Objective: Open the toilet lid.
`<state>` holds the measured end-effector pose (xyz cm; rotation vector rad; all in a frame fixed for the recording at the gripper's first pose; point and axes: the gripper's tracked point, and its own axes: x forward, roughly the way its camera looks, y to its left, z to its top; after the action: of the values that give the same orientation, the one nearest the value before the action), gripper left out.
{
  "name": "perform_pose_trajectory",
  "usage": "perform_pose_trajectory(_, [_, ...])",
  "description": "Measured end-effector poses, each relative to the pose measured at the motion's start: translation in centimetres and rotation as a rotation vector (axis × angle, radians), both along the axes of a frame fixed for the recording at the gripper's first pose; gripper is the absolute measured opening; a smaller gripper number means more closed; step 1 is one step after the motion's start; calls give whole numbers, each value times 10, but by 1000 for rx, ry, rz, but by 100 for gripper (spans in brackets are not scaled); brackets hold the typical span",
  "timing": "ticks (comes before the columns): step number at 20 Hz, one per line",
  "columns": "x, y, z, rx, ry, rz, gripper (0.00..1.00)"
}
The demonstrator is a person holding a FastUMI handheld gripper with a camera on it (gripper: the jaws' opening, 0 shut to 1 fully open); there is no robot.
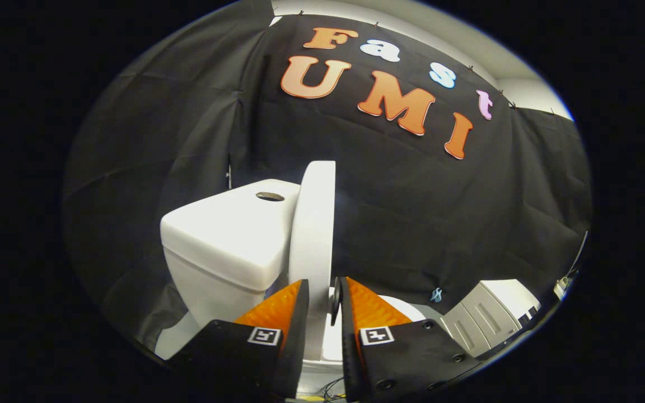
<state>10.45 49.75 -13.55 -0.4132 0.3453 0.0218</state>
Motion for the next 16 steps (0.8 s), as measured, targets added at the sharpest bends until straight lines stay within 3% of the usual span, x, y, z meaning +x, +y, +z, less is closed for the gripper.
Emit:
perform_pose_trajectory(2, [-2, 2, -2, -1, 16, 19, 51])
perform_pose_trajectory(8, [0, -11, 27, 72, -41, 2, 72])
perform_pose_trajectory(16, [23, -76, 88, 245, -162, -27, 74])
